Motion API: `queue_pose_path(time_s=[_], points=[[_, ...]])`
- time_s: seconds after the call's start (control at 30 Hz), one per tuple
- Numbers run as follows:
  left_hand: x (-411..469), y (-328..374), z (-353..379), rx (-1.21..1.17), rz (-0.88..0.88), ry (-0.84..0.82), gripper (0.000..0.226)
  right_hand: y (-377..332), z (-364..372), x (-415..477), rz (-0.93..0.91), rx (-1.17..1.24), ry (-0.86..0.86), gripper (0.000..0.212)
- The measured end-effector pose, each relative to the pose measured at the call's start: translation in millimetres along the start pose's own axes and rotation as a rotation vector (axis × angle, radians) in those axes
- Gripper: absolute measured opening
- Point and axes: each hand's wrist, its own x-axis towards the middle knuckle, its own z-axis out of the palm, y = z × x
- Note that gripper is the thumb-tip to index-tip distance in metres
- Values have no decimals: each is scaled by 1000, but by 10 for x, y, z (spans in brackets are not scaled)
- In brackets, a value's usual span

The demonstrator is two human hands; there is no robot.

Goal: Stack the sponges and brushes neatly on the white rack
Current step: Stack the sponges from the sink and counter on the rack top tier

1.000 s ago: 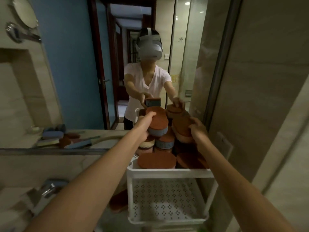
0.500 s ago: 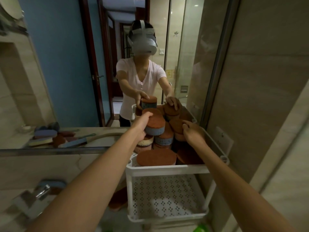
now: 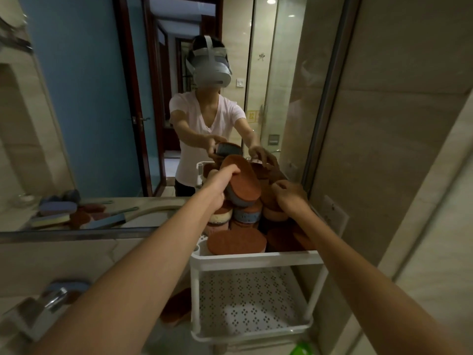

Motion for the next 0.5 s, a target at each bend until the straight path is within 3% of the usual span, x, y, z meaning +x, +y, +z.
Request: queue_pose_path(time_s=[0.07, 0.13, 0.23, 0.37, 0.5], points=[[21, 19, 62, 16, 35, 1, 48, -64, -105, -160, -86, 318, 95, 25], [29, 30, 149, 13, 56, -12, 51, -146, -207, -358, -225, 512, 14, 28], [7, 42, 308, -4, 67, -61, 49, -140, -262, -458, -351, 288, -84, 42], [-53, 15, 476, -5, 79, -243, 47, -3, -314, -423, -343, 145, 71, 47], [-60, -82, 536, 305, 216, -274, 43, 154, -313, -423, -223, 61, 103, 53]])
